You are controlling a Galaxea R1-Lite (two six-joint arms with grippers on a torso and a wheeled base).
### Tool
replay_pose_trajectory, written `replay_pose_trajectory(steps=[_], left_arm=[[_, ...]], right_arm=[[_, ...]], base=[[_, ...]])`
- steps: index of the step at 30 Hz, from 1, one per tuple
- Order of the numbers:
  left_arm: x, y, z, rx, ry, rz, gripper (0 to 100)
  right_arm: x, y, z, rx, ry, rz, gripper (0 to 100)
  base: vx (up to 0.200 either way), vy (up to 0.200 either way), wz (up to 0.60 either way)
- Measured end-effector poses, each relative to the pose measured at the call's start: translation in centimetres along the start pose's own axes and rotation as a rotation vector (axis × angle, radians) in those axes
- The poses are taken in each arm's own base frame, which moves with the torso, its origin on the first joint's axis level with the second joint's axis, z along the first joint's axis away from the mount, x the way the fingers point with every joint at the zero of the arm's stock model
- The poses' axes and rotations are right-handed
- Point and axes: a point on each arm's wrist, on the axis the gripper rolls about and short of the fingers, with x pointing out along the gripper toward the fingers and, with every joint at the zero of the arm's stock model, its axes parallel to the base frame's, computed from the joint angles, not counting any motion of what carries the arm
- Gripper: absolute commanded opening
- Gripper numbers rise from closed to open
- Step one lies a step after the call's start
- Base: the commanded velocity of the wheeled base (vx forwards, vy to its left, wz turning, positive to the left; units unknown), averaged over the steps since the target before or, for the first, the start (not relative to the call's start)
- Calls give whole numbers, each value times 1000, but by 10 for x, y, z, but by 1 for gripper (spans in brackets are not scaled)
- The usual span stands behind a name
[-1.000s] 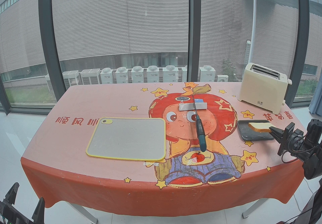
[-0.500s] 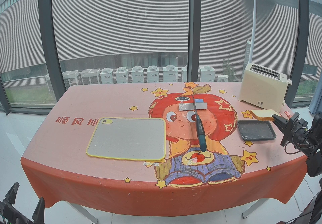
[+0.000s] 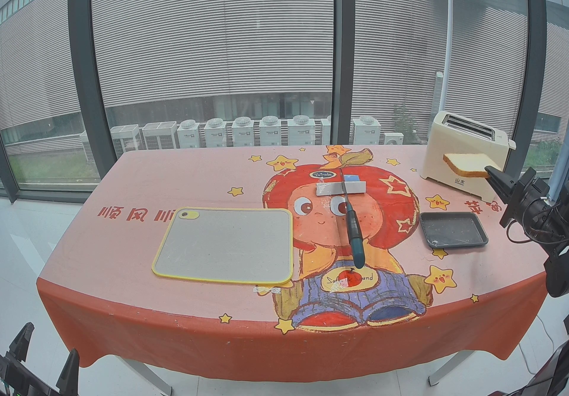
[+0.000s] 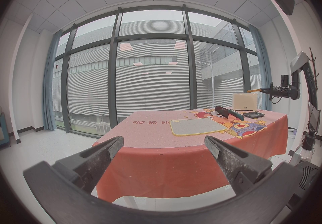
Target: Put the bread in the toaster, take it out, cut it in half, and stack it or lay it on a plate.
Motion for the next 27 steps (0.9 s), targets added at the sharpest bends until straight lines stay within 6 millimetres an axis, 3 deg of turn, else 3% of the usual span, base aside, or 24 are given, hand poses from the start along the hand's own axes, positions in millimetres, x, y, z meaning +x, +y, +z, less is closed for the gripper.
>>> replay_pose_trajectory(steps=[17,27], left_arm=[[0,0,0,0,-1,0,100],[0,0,0,0,-1,1,100]], right_arm=[[0,3,-8,-84,25,7,0],[-3,1,-9,-313,19,-7,0]], base=[[0,0,0],[0,0,0]])
